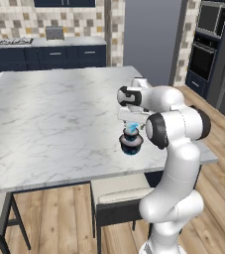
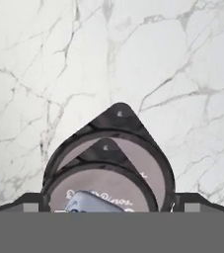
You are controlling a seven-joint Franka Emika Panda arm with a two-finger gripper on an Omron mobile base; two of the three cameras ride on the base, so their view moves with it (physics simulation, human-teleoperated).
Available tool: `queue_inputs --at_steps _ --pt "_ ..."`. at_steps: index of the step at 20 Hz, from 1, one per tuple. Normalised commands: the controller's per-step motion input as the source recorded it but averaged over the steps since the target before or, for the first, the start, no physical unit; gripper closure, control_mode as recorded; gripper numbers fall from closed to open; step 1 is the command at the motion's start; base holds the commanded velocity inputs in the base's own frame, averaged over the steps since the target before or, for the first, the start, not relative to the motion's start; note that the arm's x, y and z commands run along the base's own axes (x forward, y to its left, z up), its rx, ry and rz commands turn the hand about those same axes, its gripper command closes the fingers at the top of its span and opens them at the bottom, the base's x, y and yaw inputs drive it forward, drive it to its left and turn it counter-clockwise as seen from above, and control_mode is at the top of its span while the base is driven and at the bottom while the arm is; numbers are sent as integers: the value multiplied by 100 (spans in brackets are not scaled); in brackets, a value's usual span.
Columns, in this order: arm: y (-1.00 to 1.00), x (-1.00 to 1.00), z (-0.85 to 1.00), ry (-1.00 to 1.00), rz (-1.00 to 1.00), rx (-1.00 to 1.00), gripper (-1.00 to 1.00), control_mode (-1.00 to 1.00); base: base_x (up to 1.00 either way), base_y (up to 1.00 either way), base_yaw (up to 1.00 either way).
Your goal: Stack the yogurt containers by placing the smaller containers on top of the larger containers.
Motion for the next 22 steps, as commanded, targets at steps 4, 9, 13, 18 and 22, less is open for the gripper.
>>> queue_inputs --at_steps 4,9,13,18,22 --pt "4 0 1 -1 -1 0 -100 -100 0 0 0" --pt "7 0 25 -17 0 0 -100 -100 0 0 0" --pt "0 -4 29 -28 0 0 -100 -100 0 0 0" --pt "0 -29 24 -42 0 -4 -100 -100 0 0 0" --pt "0 -46 24 -47 0 -4 -100 -100 0 0 0"
